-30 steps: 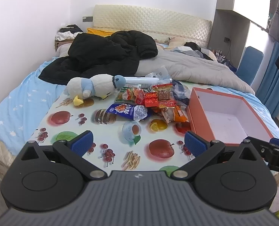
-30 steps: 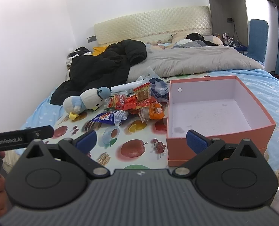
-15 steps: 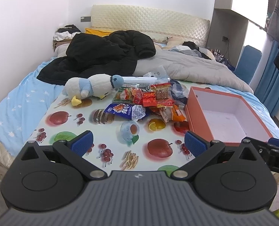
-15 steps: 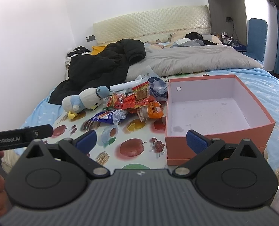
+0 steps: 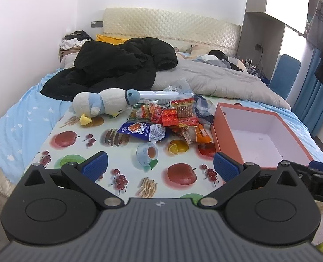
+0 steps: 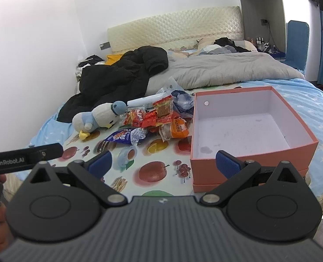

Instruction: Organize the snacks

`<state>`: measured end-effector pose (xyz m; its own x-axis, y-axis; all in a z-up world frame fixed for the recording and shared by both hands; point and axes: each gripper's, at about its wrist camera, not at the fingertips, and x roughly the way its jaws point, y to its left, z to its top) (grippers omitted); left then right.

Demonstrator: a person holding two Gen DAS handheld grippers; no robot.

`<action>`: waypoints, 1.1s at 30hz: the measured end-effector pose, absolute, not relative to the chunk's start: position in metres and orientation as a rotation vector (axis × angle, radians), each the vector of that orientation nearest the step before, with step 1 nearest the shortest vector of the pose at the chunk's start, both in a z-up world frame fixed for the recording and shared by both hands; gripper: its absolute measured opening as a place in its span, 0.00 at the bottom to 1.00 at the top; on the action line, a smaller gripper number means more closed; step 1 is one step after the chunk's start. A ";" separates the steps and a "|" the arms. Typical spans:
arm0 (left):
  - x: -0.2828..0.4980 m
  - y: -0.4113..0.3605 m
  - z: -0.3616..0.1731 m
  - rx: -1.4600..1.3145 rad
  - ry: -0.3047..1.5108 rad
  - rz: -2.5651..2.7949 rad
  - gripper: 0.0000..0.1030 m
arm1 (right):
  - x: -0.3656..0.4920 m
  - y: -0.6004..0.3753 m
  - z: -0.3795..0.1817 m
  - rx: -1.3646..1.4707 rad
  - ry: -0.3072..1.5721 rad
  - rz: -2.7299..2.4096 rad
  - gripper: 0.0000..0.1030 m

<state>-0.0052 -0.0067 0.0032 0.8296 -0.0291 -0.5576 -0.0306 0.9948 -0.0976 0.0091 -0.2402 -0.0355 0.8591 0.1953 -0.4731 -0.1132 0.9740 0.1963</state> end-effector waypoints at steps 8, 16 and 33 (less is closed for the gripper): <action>-0.004 -0.008 0.005 -0.098 0.604 -0.025 1.00 | 0.008 -0.240 -0.034 0.168 0.518 0.160 1.00; 0.000 -0.015 0.001 -0.085 0.613 -0.047 1.00 | 0.008 -0.240 -0.035 0.169 0.530 0.158 1.00; 0.017 -0.021 -0.013 -0.098 0.652 -0.079 1.00 | 0.010 -0.237 -0.044 0.157 0.544 0.161 1.00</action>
<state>0.0170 -0.0206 -0.0129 0.7923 -0.1044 -0.6012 0.0431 0.9924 -0.1155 0.0096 -0.2373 -0.0441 0.8436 0.1937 -0.5008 -0.1108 0.9754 0.1906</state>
